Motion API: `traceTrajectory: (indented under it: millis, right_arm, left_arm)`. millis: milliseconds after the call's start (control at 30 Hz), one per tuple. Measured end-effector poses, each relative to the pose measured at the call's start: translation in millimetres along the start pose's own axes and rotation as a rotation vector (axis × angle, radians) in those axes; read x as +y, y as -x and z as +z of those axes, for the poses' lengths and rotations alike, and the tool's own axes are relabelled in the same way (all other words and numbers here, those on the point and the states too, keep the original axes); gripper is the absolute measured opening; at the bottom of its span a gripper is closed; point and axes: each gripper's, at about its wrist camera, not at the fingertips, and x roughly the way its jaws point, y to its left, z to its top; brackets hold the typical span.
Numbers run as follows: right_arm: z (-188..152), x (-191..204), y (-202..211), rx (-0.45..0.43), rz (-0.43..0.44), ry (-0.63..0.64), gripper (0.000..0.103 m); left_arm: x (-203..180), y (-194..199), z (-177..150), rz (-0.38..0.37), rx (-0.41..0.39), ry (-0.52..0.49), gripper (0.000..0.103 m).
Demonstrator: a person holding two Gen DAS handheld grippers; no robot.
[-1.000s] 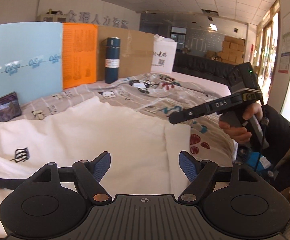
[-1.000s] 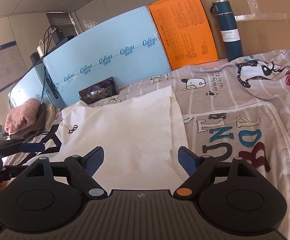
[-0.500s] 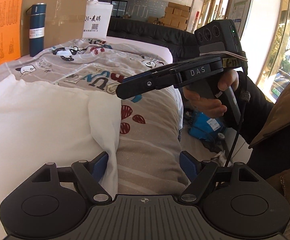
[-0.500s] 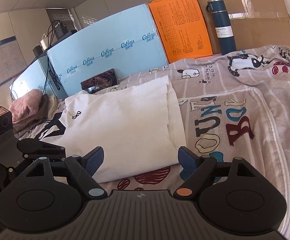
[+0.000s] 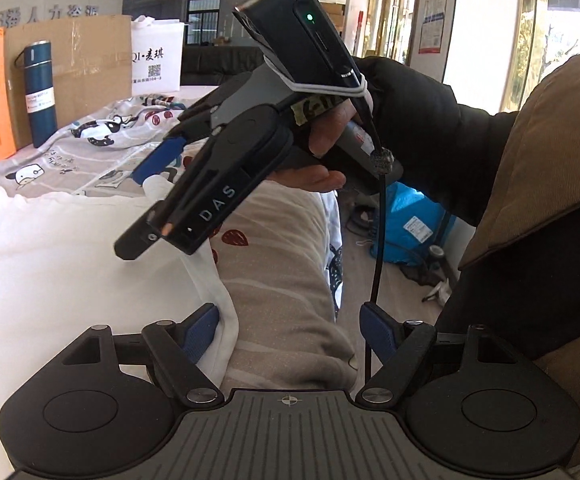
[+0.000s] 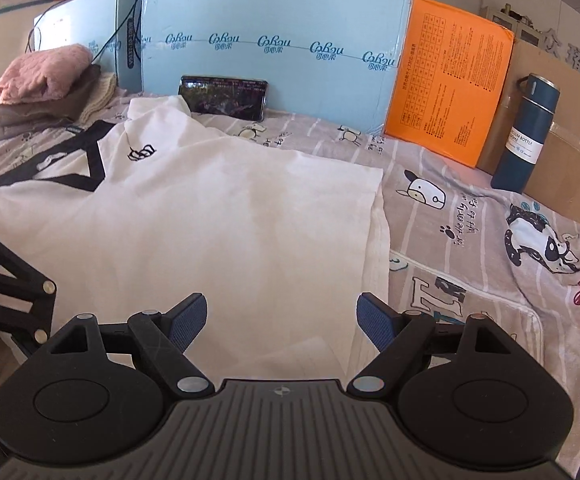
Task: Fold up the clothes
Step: 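Smooth the T-shirt body flat with the right tool while the left tool withdraws, then grasp the white T-shirt edge with the left tool while the right tool grasps beside it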
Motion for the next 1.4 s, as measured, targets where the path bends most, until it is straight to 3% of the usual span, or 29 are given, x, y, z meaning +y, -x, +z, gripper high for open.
traceTrajectory:
  millis: [200,400,467,633,833,900,1000,1067,1133,1167,1233,1300,1400]
  right_arm:
    - [-41,-20,34,0.078,-0.145,-0.054,0.081]
    - [-72,-36,80,0.022,-0.244,-0.232,0.081]
    - [-80,-45,90,-0.04,-0.237,-0.374,0.081]
    - [-87,-52,87,-0.143,-0.075,-0.657,0.077]
    - [-77,-37,60,-0.095,-0.025,-0.675,0.049]
    - [-78,-35,60,-0.084,-0.039,-0.651,0.028]
    - [-78,-33,59,-0.066,-0.06,-0.614,0.016]
    - [-77,-31,60,-0.052,-0.085,-0.587,0.016]
    - [-69,-35,62,-0.045,-0.147,-0.559,0.03]
    - [-62,-40,64,-0.066,-0.158,-0.553,0.04]
    - [-48,-49,67,-0.108,-0.179,-0.54,0.042]
    - [-32,-58,68,-0.151,-0.195,-0.522,0.05]
    - [8,-67,57,-0.229,-0.173,-0.46,0.057]
  left_arm:
    - [1,1,-1,-0.026,-0.018,0.0,0.079]
    - [-3,3,1,-0.016,-0.036,-0.024,0.079]
    - [-2,8,4,0.017,-0.067,-0.029,0.08]
    - [16,37,-4,0.177,-0.104,0.039,0.08]
    - [41,73,-18,0.368,-0.137,0.136,0.082]
    - [49,85,-22,0.432,-0.148,0.169,0.082]
    - [61,104,-30,0.529,-0.162,0.22,0.082]
    - [74,120,-37,0.598,-0.169,0.268,0.082]
    - [85,137,-43,0.668,-0.181,0.313,0.082]
    - [91,149,-45,0.716,-0.19,0.33,0.082]
    - [102,171,-47,0.803,-0.205,0.362,0.082]
    - [116,193,-43,0.876,-0.215,0.39,0.082]
    - [142,223,-30,0.981,-0.226,0.432,0.082]
